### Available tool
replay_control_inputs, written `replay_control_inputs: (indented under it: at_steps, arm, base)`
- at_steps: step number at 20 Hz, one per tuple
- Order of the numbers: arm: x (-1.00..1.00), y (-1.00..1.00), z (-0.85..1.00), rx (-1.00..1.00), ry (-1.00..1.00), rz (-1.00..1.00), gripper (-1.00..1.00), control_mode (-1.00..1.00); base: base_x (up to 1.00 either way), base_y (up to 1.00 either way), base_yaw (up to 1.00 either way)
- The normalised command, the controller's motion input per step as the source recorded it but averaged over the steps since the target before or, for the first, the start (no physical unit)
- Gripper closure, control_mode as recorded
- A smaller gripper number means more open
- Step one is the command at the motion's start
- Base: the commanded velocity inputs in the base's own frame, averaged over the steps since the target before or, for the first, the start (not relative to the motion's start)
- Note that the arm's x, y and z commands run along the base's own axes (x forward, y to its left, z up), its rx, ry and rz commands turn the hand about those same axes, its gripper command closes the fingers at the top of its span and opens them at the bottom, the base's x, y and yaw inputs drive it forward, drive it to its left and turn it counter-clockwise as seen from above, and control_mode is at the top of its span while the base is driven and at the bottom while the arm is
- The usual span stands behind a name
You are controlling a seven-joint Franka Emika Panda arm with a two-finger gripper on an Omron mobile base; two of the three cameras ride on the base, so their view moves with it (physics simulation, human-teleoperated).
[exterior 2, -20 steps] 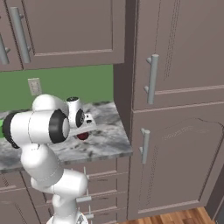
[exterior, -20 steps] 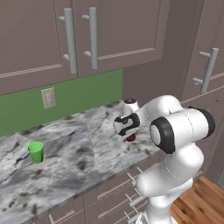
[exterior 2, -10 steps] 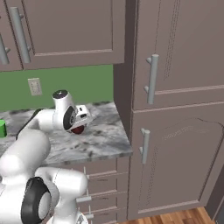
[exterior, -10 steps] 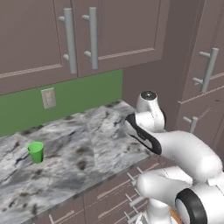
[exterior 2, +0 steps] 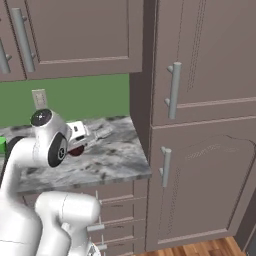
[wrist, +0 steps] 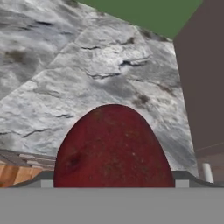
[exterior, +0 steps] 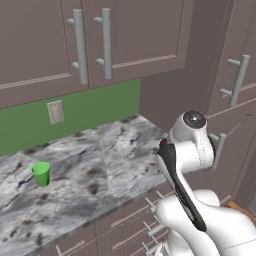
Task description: Place the garlic and potato inside the fridge drawer. Close the drawer after placing the vegetables.
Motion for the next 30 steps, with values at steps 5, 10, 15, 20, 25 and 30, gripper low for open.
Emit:
replay_control_inputs:
  at_steps: [5, 10, 15, 20, 25, 30]
  arm:
    - [-0.72, 0.01, 0.67, 0.0, 0.0, 0.0, 1.0, -1.0]
    - [-0.5, 0.0, 0.16, 0.0, 0.0, -0.01, 1.0, -1.0]
    - [-0.02, 0.04, 0.0, -0.01, 0.0, 0.01, 1.0, -1.0]
    - [-0.15, -0.07, 0.0, 0.02, -0.03, -0.03, 1.0, 1.0]
    - [0.0, 0.0, 0.0, 0.0, 0.0, 0.0, 1.0, 1.0]
    - [0.0, 0.0, 0.0, 0.0, 0.0, 0.0, 1.0, 1.0]
  base:
    - [0.0, 0.0, 0.0]
    - [0.0, 0.0, 0.0]
    - [0.0, 0.0, 0.0]
    - [-0.42, -0.23, -0.24]
    - [-0.6, -0.49, -0.53]
    - [-0.13, -0.23, -0.61]
